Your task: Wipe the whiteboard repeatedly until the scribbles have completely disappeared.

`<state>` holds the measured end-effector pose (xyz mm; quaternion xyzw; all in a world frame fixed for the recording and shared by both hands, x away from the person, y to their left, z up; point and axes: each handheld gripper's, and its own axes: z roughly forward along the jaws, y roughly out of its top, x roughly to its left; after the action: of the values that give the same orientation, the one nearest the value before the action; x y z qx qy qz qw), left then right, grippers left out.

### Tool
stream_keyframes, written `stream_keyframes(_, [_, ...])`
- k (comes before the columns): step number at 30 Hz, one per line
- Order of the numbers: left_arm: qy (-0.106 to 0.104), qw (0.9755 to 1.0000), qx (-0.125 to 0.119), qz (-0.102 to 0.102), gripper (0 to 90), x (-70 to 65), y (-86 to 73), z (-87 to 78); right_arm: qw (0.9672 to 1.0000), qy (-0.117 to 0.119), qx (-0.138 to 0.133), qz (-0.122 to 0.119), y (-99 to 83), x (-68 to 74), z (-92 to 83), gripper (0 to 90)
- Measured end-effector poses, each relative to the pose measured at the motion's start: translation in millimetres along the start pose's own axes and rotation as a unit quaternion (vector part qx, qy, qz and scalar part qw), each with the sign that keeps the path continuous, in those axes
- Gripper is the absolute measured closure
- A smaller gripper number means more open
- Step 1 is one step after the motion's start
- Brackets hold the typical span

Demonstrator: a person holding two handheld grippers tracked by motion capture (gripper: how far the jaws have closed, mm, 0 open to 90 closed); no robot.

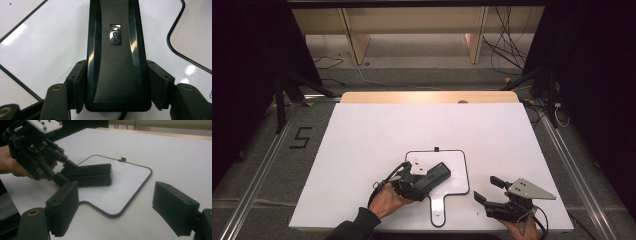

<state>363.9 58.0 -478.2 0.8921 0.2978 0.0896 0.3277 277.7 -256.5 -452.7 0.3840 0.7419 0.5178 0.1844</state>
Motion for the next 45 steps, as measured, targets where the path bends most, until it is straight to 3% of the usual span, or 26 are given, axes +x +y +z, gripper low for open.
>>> stream_keyframes(5, [0.018, 0.9992, -0.012, -0.035, 40.5, 21.9, -2.6, -0.5, 1.0000, 0.000, 0.001, -0.001, -0.1, 0.1, -0.1, 22.0])
stream_keyframes(8, [0.020, 0.9994, -0.008, -0.026, 40.5, 18.3, -3.2, -1.6, 1.0000, 0.000, -0.001, 0.001, -0.2, -0.6, 0.0, 22.0])
stream_keyframes(12, [0.005, 1.0000, -0.003, 0.002, 40.5, 1.0, -1.6, -0.8, 1.0000, 0.000, -0.001, 0.000, -0.2, -0.4, -0.2, 22.0])
stream_keyframes(15, [0.015, 0.9999, 0.001, 0.008, 40.5, -1.6, 0.1, -0.5, 1.0000, 0.000, -0.001, 0.002, -0.2, -0.5, -0.7, 22.0])
stream_keyframes(17, [0.027, 0.9996, -0.002, -0.004, 40.5, 7.2, -0.3, -0.4, 1.0000, -0.001, -0.002, 0.002, -0.3, -0.5, -1.1, 22.0])
stream_keyframes(19, [0.025, 0.9992, -0.009, -0.028, 40.6, 18.3, -3.3, -1.4, 1.0000, 0.000, -0.002, 0.002, -0.3, -0.5, -1.2, 22.0])
stream_keyframes(21, [0.025, 0.9989, -0.010, -0.038, 40.6, 23.2, -4.7, -3.0, 1.0000, 0.000, -0.001, 0.002, -0.3, -0.5, -1.0, 22.0])
stream_keyframes(45, [0.024, 0.9969, -0.042, -0.061, 40.6, 31.3, 1.6, -18.2, 1.0000, -0.001, -0.004, 0.004, -0.3, -1.3, -1.6, 22.0])
